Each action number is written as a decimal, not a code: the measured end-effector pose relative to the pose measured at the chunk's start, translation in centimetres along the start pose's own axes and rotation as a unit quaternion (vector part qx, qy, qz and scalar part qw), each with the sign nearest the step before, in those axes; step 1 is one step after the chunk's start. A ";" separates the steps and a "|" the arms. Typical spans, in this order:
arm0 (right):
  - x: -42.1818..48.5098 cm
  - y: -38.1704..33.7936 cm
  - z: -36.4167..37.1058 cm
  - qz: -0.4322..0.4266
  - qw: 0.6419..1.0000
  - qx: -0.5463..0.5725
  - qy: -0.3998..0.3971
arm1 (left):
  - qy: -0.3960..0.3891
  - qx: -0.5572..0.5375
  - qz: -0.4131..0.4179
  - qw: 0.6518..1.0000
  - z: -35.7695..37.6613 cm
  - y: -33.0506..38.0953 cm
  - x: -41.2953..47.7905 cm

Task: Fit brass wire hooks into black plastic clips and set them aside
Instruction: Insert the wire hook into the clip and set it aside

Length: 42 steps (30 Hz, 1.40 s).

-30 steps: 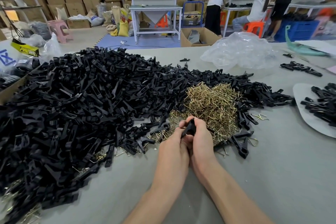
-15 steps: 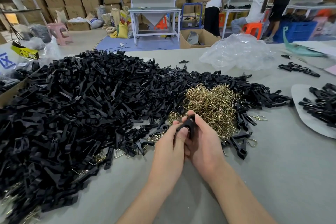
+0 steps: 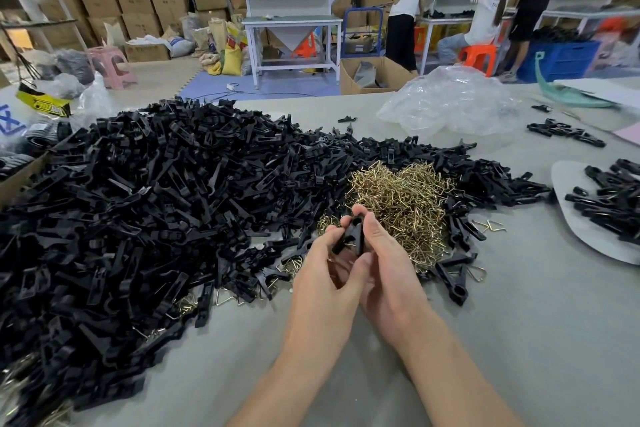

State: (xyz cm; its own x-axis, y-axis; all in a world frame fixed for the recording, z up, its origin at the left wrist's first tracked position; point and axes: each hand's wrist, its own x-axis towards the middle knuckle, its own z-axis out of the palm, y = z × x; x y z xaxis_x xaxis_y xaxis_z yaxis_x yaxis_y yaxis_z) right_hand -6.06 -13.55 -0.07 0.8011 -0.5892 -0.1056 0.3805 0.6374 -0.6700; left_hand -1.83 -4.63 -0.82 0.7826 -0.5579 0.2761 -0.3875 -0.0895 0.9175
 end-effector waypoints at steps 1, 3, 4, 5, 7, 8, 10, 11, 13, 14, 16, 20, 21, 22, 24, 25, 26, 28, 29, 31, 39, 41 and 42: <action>0.0 -0.1 -0.1 0.003 1.000 -0.009 -0.011 | 0.010 -0.008 0.000 1.000 -0.1 -0.1 0.0; 0.1 -0.2 -0.2 0.013 0.999 -0.018 -0.027 | 0.023 -0.021 0.001 1.000 -0.3 -0.3 0.2; 0.1 -0.3 -0.3 0.017 0.999 -0.019 -0.032 | 0.026 -0.023 0.000 0.999 -0.3 -0.3 0.2; 0.1 -0.3 -0.4 0.018 0.999 -0.021 -0.038 | 0.028 -0.023 0.000 0.999 -0.3 -0.4 0.2; 0.2 -0.3 -0.5 0.017 0.998 -0.028 -0.047 | 0.031 -0.021 0.000 0.999 -0.4 -0.5 0.3; 0.2 -0.2 -0.5 0.015 0.998 -0.032 -0.049 | 0.032 -0.021 -0.001 0.999 -0.4 -0.6 0.3; 0.2 -0.3 -0.4 0.011 0.998 -0.032 -0.048 | 0.031 -0.018 -0.001 0.999 -0.4 -0.7 0.3; 0.2 -0.3 -0.4 0.009 0.998 -0.029 -0.047 | 0.030 -0.016 -0.003 0.999 -0.4 -0.7 0.3; 0.2 -0.3 -0.4 0.008 0.999 -0.026 -0.043 | 0.031 -0.010 -0.006 0.999 -0.4 -0.7 0.3; 0.2 -0.3 -0.3 0.009 0.999 -0.026 -0.040 | 0.033 -0.005 -0.004 0.999 -0.4 -0.7 0.4; 0.1 -0.3 -0.3 0.008 0.999 -0.037 -0.038 | 0.037 0.011 0.001 0.999 -0.5 -0.6 0.4; -0.3 -0.3 -0.2 -0.009 0.997 -0.063 -0.038 | 0.041 0.035 0.006 0.999 -0.7 -0.7 0.3; -0.3 -0.3 -0.3 -0.013 0.997 -0.065 -0.036 | 0.038 0.037 0.005 0.999 -0.7 -0.7 0.3; -0.4 -0.3 -0.3 -0.018 0.997 -0.066 -0.032 | 0.036 0.040 0.005 0.999 -0.7 -0.7 0.2; -0.7 -0.5 -0.4 -0.033 0.996 -0.076 -0.020 | 0.027 0.050 0.011 0.998 -0.7 -0.6 0.1; -0.9 -0.7 -0.6 -0.045 0.995 -0.084 -0.007 | 0.017 0.053 0.017 0.998 -0.6 -0.5 0.0; -1.1 -1.1 -0.8 -0.059 0.994 -0.091 0.009 | 0.002 0.055 0.025 0.998 -0.3 -0.2 0.0; -1.6 -2.1 -1.6 -0.087 0.991 -0.096 0.041 | -0.033 0.062 0.037 0.997 0.5 0.6 0.0; -1.9 -2.8 -1.9 -0.101 0.989 -0.093 0.057 | -0.053 0.064 0.040 0.996 1.2 1.2 0.1; -2.7 -4.5 -2.8 -0.130 0.984 -0.078 0.089 | -0.086 0.057 0.050 0.993 3.2 2.6 0.5; -6.1 -14.3 -8.2 -0.266 0.938 -0.005 0.224 | -0.182 -0.023 0.054 0.982 16.2 12.5 2.4; -6.7 -16.3 -9.5 -0.293 0.922 0.013 0.254 | -0.230 -0.066 0.025 0.971 20.2 16.5 4.1; -7.0 -17.0 -10.0 -0.300 0.916 0.015 0.267 | -0.257 -0.082 0.008 0.963 21.8 18.2 4.7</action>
State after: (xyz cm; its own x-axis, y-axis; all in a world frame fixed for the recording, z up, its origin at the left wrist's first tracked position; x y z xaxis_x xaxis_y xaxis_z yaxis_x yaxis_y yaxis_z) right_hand -22.76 -25.19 4.69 0.1062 -0.9915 -0.0755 0.6975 0.1284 -0.7049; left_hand -15.80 -26.85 10.98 0.4162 -0.8966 0.1515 -0.2820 0.0311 0.9589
